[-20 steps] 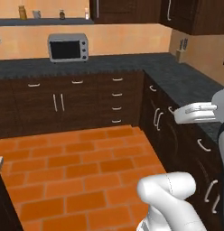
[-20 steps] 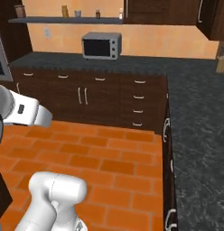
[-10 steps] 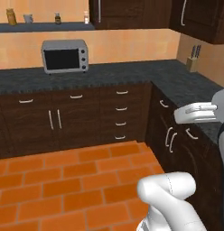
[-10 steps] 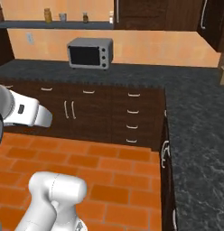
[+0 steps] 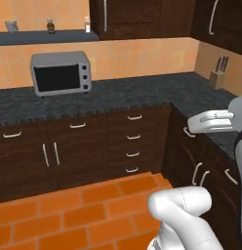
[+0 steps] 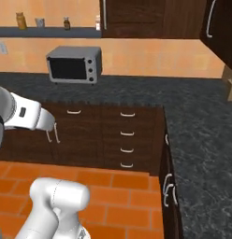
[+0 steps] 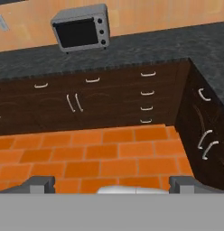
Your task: Gather all objects into one cabinet and sort the glasses and bowls to opposite sides.
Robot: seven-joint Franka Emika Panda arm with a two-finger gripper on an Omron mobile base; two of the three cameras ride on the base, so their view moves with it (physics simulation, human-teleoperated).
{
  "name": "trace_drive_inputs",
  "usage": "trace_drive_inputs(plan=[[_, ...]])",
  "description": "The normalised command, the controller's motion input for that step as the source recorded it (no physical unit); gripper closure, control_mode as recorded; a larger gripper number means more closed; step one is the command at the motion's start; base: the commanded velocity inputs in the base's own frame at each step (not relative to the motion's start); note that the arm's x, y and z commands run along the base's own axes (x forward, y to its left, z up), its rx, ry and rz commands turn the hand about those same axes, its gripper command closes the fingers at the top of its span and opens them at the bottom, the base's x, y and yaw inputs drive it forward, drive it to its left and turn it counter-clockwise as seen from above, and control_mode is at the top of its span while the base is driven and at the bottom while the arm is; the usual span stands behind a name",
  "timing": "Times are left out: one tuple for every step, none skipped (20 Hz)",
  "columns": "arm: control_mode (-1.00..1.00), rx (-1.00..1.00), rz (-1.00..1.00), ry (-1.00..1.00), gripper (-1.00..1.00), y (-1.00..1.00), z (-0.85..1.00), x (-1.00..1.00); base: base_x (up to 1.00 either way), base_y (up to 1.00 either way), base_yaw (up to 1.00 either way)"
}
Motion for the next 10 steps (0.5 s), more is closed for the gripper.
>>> trace_drive_inputs(plan=[[1.0, 0.0, 0.0, 0.0, -1.0, 0.0, 0.0, 0.0, 0.76, 0.19, 0.01], [1.0, 0.0, 0.0, 0.0, -1.0, 0.0, 0.0, 0.0, 0.81, 0.21, 0.05], [1.0, 0.0, 0.0, 0.0, -1.0, 0.0, 0.0, 0.0, 0.93, 0.3, 0.07], [1.0, 0.0, 0.0, 0.0, -1.0, 0.0, 0.0, 0.0, 0.97, 0.31, 0.1], [1.0, 0.0, 0.0, 0.0, -1.0, 0.0, 0.0, 0.0, 1.0, 0.32, 0.12], [1.0, 0.0, 0.0, 0.0, -1.0, 0.0, 0.0, 0.0, 0.96, 0.39, 0.14], [1.0, 0.0, 0.0, 0.0, -1.0, 0.0, 0.0, 0.0, 0.85, 0.47, 0.22], [1.0, 0.0, 0.0, 0.0, -1.0, 0.0, 0.0, 0.0, 0.89, 0.46, 0.24], [1.0, 0.0, 0.0, 0.0, -1.0, 0.0, 0.0, 0.0, 0.81, 0.53, 0.23], [1.0, 0.0, 0.0, 0.0, -1.0, 0.0, 0.0, 0.0, 0.69, 0.53, 0.23]])
